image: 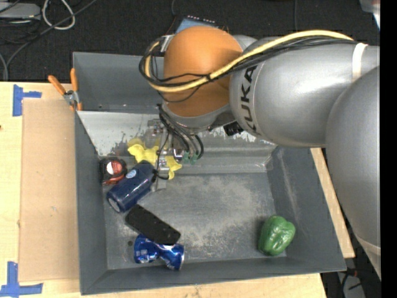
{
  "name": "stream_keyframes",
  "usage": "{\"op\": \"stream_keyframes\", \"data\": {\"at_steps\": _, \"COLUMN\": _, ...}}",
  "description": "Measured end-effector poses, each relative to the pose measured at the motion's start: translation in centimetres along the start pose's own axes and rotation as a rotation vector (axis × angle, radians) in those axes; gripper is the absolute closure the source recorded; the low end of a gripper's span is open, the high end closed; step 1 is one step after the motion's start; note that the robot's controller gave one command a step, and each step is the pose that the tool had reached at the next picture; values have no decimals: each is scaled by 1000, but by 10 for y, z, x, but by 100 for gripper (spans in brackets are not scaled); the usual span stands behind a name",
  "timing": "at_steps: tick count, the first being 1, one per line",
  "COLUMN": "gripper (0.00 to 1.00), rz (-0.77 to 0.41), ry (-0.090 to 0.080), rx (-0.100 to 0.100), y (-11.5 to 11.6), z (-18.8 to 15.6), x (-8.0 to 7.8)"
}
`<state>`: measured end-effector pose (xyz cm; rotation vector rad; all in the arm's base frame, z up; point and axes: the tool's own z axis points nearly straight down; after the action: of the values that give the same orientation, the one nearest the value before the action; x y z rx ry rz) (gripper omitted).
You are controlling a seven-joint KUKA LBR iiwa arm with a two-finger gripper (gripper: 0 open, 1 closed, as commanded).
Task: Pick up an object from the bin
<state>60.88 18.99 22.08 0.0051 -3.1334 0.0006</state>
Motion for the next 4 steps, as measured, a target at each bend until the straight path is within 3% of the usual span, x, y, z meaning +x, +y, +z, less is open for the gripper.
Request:
{"op": "stream_keyframes", "data": {"at_steps": 1, "gripper": 0, "rz": 6, "ry": -8, "rx": -1, "y": -2, "z": -5, "x": -2}}
{"op": "stream_keyframes", "data": {"at_steps": 2, "gripper": 0, "rz": -322, "ry": -6, "rx": -1, "y": 14, "z": 75, "x": 11}}
{"op": "stream_keyframes", "data": {"at_steps": 3, "gripper": 0, "rz": -548, "ry": -11, "rx": 1, "y": 23, "z": 74, "x": 19}}
{"op": "stream_keyframes", "data": {"at_steps": 4, "gripper": 0, "rz": -687, "ry": -4, "rx": -2, "y": 20, "z": 93, "x": 7}}
